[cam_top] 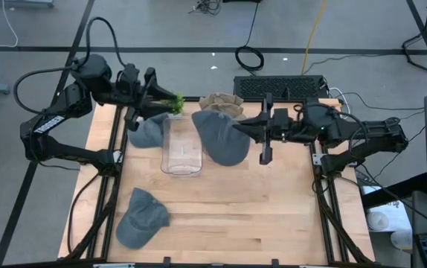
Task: Pick & Place hat
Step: Put the right blue cap into the left transparent bin
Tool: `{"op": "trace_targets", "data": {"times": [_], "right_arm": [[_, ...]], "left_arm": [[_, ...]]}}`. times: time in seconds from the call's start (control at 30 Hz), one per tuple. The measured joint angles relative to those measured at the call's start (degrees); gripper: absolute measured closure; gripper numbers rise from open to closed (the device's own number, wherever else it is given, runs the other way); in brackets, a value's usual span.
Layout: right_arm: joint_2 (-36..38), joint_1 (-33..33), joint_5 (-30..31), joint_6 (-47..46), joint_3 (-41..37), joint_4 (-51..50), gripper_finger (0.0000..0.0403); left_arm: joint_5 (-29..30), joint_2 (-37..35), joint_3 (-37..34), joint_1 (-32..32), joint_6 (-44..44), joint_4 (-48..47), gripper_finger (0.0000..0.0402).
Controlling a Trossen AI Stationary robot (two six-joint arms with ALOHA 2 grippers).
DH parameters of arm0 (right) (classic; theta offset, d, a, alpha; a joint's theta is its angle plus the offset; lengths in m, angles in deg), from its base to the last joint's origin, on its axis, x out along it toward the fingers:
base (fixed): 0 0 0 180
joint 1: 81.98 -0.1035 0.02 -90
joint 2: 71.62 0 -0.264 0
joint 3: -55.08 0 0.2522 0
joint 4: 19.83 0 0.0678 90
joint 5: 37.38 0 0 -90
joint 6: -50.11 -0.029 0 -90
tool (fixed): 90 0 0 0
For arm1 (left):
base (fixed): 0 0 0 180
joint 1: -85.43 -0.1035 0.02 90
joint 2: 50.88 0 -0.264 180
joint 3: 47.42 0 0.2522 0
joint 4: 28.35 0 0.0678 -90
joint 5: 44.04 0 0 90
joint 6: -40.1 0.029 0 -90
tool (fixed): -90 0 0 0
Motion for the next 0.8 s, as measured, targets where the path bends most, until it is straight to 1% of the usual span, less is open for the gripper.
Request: {"op": "trace_targets", "data": {"times": [0.07,0.23,0.33,0.47,0.6,0.7,0.8], "right_arm": [[0.0,-0.02,-0.36,-0.14,0.01,1.42,0.0403],[0.0,0.0,-1.72,-0.13,-0.01,3.1,0.0403],[-0.29,0.04,-2.04,-0.13,-0.01,4.16,0.0403],[-0.86,0.76,-5.84,-0.7,-0.01,3.84,0.0403],[-1.2,0.79,-5.95,-0.77,-0.01,3.91,0.0403],[-1.83,0.79,-5.96,-1.27,-0.01,4.83,0.0403],[-2.38,0.74,-6.06,-2.0,-0.03,4.77,0.0403]], "left_arm": [[0.85,0.0,0.0,0.0,1.12,1.04,0.0219],[0.55,0.0,0.0,0.0,1.4,3.1,0.0213],[0.39,0.0,0.0,0.0,1.14,3.22,0.019],[0.98,0.0,0.0,0.0,-0.5,3.12,0.0151],[1.28,0.0,0.0,0.02,-1.74,2.5,0.0119],[1.54,0.0,0.0,0.06,-1.41,1.12,0.0109],[2.72,0.02,0.0,0.66,-1.2,0.05,0.011]]}}
